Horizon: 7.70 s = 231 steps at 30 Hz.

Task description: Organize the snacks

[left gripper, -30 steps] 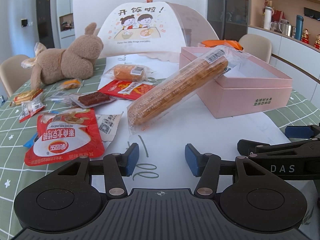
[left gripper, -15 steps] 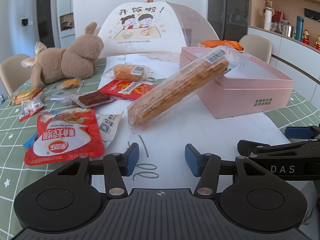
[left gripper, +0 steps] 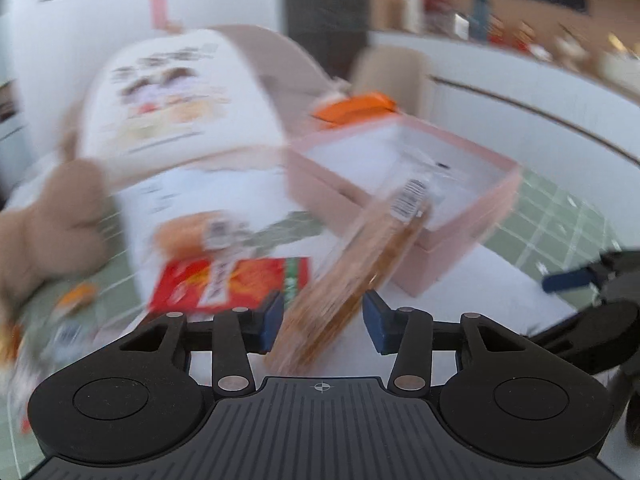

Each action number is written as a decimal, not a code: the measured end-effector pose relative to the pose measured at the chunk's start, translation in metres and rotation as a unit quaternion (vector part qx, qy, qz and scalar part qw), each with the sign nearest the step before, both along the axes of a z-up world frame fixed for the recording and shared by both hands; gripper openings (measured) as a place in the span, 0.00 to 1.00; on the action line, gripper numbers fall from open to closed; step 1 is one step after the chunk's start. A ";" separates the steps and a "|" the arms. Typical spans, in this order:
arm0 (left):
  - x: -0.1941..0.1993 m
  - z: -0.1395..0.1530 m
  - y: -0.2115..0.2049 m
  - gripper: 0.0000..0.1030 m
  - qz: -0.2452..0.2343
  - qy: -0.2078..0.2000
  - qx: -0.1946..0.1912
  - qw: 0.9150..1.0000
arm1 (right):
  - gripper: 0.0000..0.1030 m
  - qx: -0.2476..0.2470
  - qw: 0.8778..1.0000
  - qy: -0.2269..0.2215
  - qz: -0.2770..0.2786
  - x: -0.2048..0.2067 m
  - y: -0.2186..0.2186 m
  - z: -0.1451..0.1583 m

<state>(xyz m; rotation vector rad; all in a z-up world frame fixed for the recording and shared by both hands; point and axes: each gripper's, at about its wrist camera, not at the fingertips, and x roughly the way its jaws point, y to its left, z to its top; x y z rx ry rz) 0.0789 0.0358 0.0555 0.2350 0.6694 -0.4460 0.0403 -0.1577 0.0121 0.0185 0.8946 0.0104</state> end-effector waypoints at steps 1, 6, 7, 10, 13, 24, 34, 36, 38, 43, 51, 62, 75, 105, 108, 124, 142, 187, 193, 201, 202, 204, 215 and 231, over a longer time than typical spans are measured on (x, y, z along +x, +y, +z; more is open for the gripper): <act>0.007 -0.001 -0.005 0.50 -0.019 0.003 0.012 1.000 | 1.00 0.000 1.000 0.008 -0.006 0.002 0.001 0.001; 0.026 -0.012 -0.027 0.47 -0.043 0.028 0.034 0.998 | 1.00 -0.004 0.998 0.061 0.015 0.014 0.002 0.007; 0.030 -0.012 -0.022 0.46 -0.031 0.043 0.017 0.998 | 0.99 -0.002 0.997 0.073 0.022 0.014 0.001 0.010; 0.038 -0.010 0.005 0.40 0.038 0.123 -0.062 0.990 | 0.89 -0.015 0.997 0.062 0.046 0.011 0.004 0.021; 0.027 -0.012 0.032 0.32 0.100 0.172 -0.119 0.973 | 0.89 -0.035 0.995 0.017 0.087 0.004 0.014 0.038; -0.073 -0.008 0.075 0.32 0.273 0.184 -0.139 0.934 | 0.89 0.038 0.961 -0.056 0.268 0.031 0.063 0.068; -0.067 0.059 0.184 0.31 0.327 0.084 -0.197 0.921 | 0.89 0.044 0.948 -0.048 0.311 0.044 0.132 0.063; -0.037 0.057 0.223 0.31 0.354 0.067 -0.166 0.918 | 0.89 0.048 0.950 -0.034 0.307 0.039 0.135 0.062; -0.001 0.048 0.261 0.31 0.367 0.067 -0.152 0.915 | 0.89 0.045 0.954 -0.027 0.296 0.033 0.134 0.063; 0.082 0.016 0.332 0.31 0.373 0.077 -0.160 0.911 | 0.89 0.002 0.967 -0.013 0.254 0.023 0.125 0.065; 0.060 -0.014 0.353 0.28 0.356 0.125 -0.190 0.906 | 0.89 -0.016 0.978 0.004 0.208 0.014 0.100 0.065; -0.019 -0.004 0.283 0.29 0.268 0.137 -0.152 0.941 | 0.89 0.043 0.958 0.020 0.284 0.023 0.191 0.046; 0.015 0.002 0.306 0.30 0.402 0.149 -0.191 0.883 | 0.81 0.025 0.957 0.095 0.273 0.040 0.228 0.020; -0.084 0.045 0.061 0.38 0.179 0.182 -0.172 0.951 | 0.63 0.007 0.980 0.059 0.191 -0.015 -0.039 0.030; -0.080 0.039 0.013 0.38 0.131 0.215 -0.172 0.952 | 0.63 0.000 0.978 0.049 0.201 -0.021 -0.051 0.031; 0.108 0.115 -0.045 0.42 0.132 0.137 -0.243 0.951 | 0.86 0.003 0.983 -0.092 0.160 0.096 -0.075 0.126; -0.084 0.017 0.067 0.42 0.306 0.168 -0.150 0.925 | 0.85 0.079 0.969 0.007 0.232 0.080 0.000 0.035; 0.126 -0.022 0.188 0.22 0.323 0.135 -0.059 0.935 | 0.85 -0.018 0.980 0.014 0.196 -0.029 0.022 0.046; 0.047 -0.017 0.168 0.21 0.274 0.133 -0.071 0.950 | 0.85 -0.032 0.976 -0.009 0.213 -0.007 0.057 0.049; -0.045 -0.003 0.199 0.23 0.334 0.146 -0.166 0.916 | 0.85 0.021 0.962 0.007 0.272 0.064 0.142 0.055; -0.055 -0.003 0.203 0.23 0.345 0.151 -0.179 0.909 | 0.82 0.032 0.963 0.016 0.267 0.073 0.152 0.052; -0.074 -0.006 0.208 0.23 0.361 0.162 -0.202 0.896 | 0.74 0.049 0.963 0.037 0.261 0.090 0.176 0.043; -0.098 -0.010 0.192 0.23 0.353 0.179 -0.226 0.890 | 0.45 0.020 0.961 0.069 0.266 0.077 0.176 0.038; -0.051 0.006 0.099 0.24 0.251 0.215 -0.219 0.918 | 0.53 -0.077 0.982 0.022 0.169 -0.011 -0.012 0.027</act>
